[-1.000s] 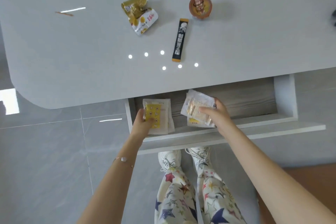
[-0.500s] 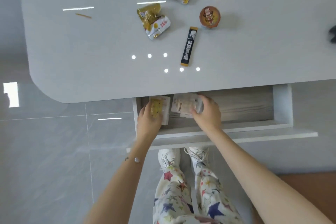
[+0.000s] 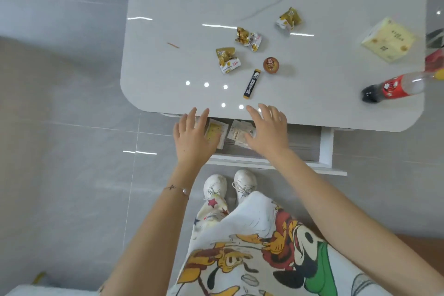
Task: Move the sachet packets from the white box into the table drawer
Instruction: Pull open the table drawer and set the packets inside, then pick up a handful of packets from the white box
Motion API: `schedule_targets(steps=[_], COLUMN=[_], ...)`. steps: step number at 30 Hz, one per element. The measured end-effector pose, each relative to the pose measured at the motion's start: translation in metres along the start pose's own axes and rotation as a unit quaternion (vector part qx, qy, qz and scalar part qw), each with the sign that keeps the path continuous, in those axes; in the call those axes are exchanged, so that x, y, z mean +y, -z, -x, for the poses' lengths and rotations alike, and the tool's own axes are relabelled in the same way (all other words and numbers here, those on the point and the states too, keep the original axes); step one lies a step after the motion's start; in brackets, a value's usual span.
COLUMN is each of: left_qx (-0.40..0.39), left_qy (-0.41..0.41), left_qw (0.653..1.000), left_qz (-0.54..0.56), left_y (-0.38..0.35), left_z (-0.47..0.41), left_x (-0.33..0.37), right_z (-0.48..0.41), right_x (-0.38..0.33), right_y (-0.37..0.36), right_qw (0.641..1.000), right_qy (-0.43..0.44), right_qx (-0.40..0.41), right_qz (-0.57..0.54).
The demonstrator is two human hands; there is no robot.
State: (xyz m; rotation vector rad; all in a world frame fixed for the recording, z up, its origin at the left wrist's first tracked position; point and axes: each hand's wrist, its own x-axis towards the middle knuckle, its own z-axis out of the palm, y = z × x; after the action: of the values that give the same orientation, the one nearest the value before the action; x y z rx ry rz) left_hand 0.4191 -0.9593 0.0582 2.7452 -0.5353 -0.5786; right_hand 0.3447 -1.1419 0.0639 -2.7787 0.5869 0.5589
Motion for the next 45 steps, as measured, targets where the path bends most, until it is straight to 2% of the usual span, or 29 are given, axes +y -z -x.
schedule_targets(steps=[7, 13, 20, 27, 32, 37, 45], left_qx=[0.060, 0.140, 0.216, 0.239, 0.261, 0.284, 0.293], left_qy=[0.083, 0.197, 0.314, 0.418, 0.471, 0.548, 0.653], left_qw=[0.995, 0.970, 0.923, 0.869, 0.834, 0.773, 0.682], left_qz=[-0.011, 0.030, 0.057, 0.111, 0.121, 0.145, 0.149], left_y=[0.090, 0.159, 0.201, 0.223, 0.237, 0.243, 0.251], left_z=[0.069, 0.136, 0.221, 0.325, 0.387, 0.443, 0.499], left_x=[-0.026, -0.078, -0.178, -0.300, -0.374, -0.431, -0.518], right_z=[0.034, 0.058, 0.092, 0.152, 0.195, 0.244, 0.290], right_x=[-0.062, -0.164, -0.328, -0.488, -0.592, -0.688, -0.829], right_y=[0.095, 0.137, 0.129, 0.084, 0.048, 0.016, -0.029], right_qw=[0.993, 0.967, 0.917, 0.875, 0.830, 0.761, 0.659], right_qy=[0.110, 0.244, 0.383, 0.465, 0.541, 0.632, 0.730], right_qx=[0.000, 0.016, 0.034, 0.000, -0.007, -0.014, -0.033], right_qz=[0.048, 0.073, 0.107, 0.136, 0.135, 0.144, 0.176])
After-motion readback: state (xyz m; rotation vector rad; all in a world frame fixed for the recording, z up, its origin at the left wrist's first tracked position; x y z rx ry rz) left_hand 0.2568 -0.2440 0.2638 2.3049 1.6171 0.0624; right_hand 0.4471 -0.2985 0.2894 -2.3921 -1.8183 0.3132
